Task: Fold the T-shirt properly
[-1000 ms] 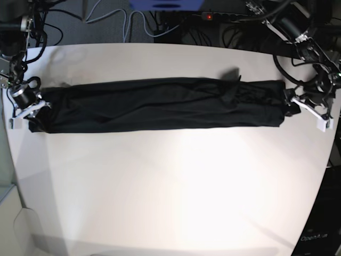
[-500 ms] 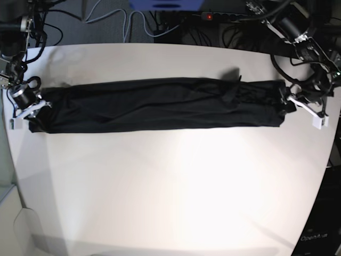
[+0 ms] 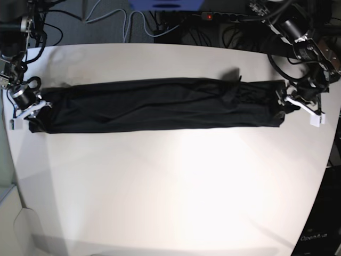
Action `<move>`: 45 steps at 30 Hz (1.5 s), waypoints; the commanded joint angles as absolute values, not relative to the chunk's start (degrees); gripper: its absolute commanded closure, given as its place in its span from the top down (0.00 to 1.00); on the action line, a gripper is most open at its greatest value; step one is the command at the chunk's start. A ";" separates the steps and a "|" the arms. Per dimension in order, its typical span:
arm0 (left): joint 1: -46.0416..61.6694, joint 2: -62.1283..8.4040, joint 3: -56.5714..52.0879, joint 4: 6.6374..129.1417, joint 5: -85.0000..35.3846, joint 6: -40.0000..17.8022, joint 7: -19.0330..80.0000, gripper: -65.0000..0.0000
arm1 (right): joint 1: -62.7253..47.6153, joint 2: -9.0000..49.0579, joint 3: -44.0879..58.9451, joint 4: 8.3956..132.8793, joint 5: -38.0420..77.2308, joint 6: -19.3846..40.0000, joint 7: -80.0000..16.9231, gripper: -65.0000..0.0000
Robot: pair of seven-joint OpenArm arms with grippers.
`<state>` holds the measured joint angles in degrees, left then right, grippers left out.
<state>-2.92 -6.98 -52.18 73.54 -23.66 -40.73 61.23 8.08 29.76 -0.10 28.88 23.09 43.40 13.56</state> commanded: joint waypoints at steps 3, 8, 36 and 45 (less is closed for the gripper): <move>-2.33 -6.81 -51.74 73.01 -20.79 -40.00 65.54 0.79 | 6.29 28.35 -1.19 27.30 13.14 40.00 -1.27 0.00; -2.33 -7.43 -51.65 73.27 -20.70 -40.00 69.93 0.79 | 6.64 28.35 -1.19 27.30 13.14 40.00 -1.27 0.00; -1.01 -8.22 -41.19 72.92 -18.24 -40.00 72.48 0.10 | 6.64 27.56 -1.10 27.30 13.14 40.00 -1.19 0.00; -3.12 -7.87 -41.19 73.45 -18.33 -40.00 72.66 0.03 | 6.64 27.56 -1.19 27.30 13.14 40.00 -1.19 0.00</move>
